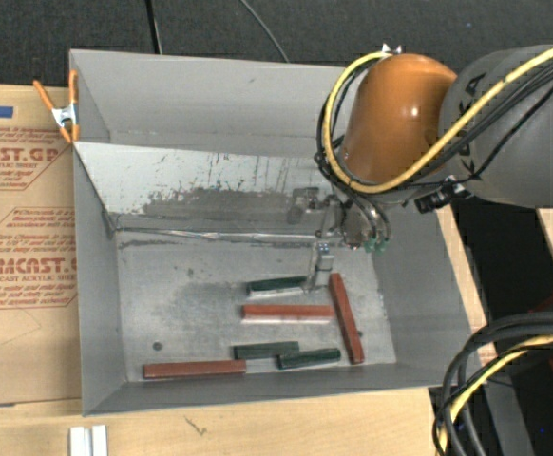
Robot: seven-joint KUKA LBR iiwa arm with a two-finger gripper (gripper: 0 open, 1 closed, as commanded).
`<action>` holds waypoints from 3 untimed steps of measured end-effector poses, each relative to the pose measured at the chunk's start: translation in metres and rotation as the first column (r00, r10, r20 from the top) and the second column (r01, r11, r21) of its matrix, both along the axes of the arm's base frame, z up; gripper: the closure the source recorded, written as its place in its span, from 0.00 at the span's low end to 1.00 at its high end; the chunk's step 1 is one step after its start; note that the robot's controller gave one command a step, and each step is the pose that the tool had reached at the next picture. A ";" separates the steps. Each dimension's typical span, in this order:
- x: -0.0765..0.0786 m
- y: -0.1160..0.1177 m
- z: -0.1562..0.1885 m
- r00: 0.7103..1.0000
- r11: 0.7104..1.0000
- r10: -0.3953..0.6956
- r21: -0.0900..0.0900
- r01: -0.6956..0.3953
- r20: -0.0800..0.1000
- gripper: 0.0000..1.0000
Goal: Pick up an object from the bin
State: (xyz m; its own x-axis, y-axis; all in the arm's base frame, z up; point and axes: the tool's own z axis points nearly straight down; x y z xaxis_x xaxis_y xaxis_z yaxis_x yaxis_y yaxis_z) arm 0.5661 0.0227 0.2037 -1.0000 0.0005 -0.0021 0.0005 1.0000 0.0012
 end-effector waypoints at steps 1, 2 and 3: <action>0.000 0.000 0.000 1.000 1.000 0.000 0.000 0.000 0.000 0.00; -0.035 -0.022 -0.132 0.999 0.999 -0.051 0.001 0.051 -0.004 1.00; -0.035 -0.022 -0.133 0.999 0.999 -0.052 0.001 0.052 0.000 0.00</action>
Offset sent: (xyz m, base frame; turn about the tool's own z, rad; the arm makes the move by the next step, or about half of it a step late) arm -0.0357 -0.0235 -0.1337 0.0525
